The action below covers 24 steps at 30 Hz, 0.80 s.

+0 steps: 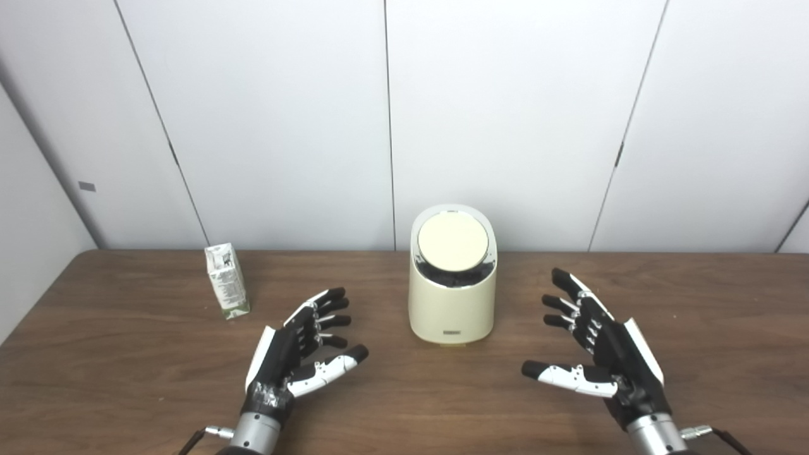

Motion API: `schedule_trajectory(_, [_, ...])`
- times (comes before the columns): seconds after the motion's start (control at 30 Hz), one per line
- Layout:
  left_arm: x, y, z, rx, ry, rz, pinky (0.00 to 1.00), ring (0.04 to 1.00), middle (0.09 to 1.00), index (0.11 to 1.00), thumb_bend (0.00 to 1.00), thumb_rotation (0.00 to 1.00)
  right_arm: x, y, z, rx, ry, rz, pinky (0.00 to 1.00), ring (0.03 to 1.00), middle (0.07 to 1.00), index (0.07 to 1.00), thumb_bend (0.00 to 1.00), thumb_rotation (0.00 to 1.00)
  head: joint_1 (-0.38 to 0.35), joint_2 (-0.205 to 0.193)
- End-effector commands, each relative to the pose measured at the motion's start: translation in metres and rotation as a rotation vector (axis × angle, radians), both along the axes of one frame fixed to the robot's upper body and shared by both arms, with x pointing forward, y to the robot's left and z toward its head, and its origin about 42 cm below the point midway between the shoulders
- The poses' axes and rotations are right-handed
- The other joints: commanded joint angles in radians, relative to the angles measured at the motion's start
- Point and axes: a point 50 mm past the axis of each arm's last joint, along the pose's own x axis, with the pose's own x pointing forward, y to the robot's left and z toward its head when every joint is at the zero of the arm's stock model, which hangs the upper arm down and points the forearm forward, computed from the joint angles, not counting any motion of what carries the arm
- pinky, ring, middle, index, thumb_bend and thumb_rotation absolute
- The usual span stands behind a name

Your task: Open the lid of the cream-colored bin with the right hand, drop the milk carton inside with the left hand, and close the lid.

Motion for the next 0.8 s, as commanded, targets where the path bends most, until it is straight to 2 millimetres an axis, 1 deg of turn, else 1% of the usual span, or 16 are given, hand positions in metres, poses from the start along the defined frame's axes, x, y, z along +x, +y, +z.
schedule_trajectory(0.0, [0.008, 0.000, 0.020, 0.009, -0.088, -0.010, 0.61, 0.752, 0.821, 0.863, 0.74, 0.20, 0.005, 0.003, 0.021, 0.011, -0.090, -0.003, 0.77, 0.851, 0.934, 0.897, 0.79, 0.17, 0.000, 0.001])
schedule_trajectory(0.27, [0.007, 0.000, 0.021, 0.008, -0.086, -0.009, 0.62, 0.755, 0.814, 0.869, 0.74, 0.20, 0.004, 0.003, 0.021, 0.006, -0.093, -0.001, 0.76, 0.851, 0.934, 0.900, 0.78, 0.16, 0.000, 0.001])
schedule_trajectory(0.43, [0.008, 0.000, 0.020, 0.003, -0.090, -0.010, 0.62, 0.749, 0.810, 0.871, 0.73, 0.19, 0.005, 0.003, 0.020, 0.001, -0.091, -0.001, 0.77, 0.854, 0.934, 0.901, 0.78, 0.16, -0.009, 0.001])
schedule_trajectory(0.57, [0.012, -0.002, 0.017, -0.013, -0.083, -0.015, 0.62, 0.758, 0.813, 0.874, 0.74, 0.19, 0.009, 0.003, 0.018, 0.005, -0.084, 0.008, 0.78, 0.865, 0.937, 0.907, 0.78, 0.20, -0.012, -0.014])
schedule_trajectory(0.67, [0.016, -0.003, 0.015, -0.019, -0.083, -0.014, 0.63, 0.758, 0.811, 0.874, 0.73, 0.17, 0.014, 0.006, 0.017, -0.001, -0.095, 0.006, 0.77, 0.851, 0.927, 0.904, 0.80, 0.23, -0.015, -0.020])
schedule_trajectory(0.77, [0.021, -0.004, 0.014, -0.017, -0.079, -0.013, 0.63, 0.760, 0.811, 0.878, 0.73, 0.18, 0.022, 0.011, 0.021, -0.015, -0.117, 0.002, 0.74, 0.828, 0.923, 0.905, 0.81, 0.26, -0.024, -0.030])
